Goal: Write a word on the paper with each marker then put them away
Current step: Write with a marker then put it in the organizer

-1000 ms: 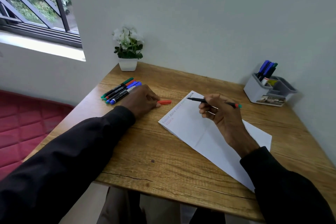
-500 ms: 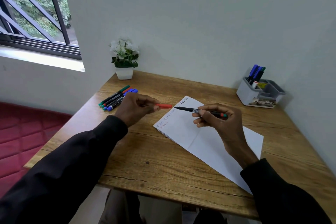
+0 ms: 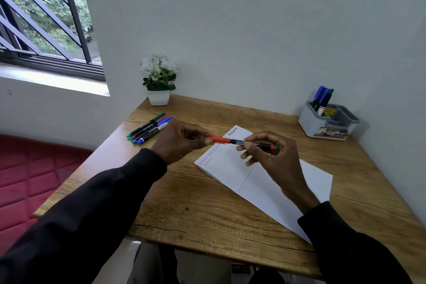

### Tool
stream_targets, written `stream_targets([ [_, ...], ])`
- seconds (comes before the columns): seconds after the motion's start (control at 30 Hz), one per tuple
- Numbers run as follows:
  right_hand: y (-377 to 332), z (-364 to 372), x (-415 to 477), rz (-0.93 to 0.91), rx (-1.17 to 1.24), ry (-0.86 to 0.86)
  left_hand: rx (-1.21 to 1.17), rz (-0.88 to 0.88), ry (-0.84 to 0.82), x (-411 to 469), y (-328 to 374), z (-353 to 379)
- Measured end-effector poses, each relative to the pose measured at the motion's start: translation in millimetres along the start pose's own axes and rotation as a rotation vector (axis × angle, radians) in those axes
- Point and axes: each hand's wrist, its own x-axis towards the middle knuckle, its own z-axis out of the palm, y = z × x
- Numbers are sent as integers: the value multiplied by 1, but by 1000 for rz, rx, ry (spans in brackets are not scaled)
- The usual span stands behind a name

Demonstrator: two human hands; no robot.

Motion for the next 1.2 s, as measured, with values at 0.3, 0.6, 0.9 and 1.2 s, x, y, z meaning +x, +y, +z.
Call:
stream_targets([
  [0.3, -4, 0, 4, -140, -110, 181, -89, 19, 88, 13, 16, 16],
  [0.6, 9, -28, 26, -200, -467, 116, -199, 50, 129, 44, 37, 31],
  [0.9, 21, -76, 55, -82, -406, 113, -202, 35, 85, 92, 17, 63],
  [1.2, 32, -169, 110, -79, -451, 485, -186, 10, 64, 113, 1, 66],
])
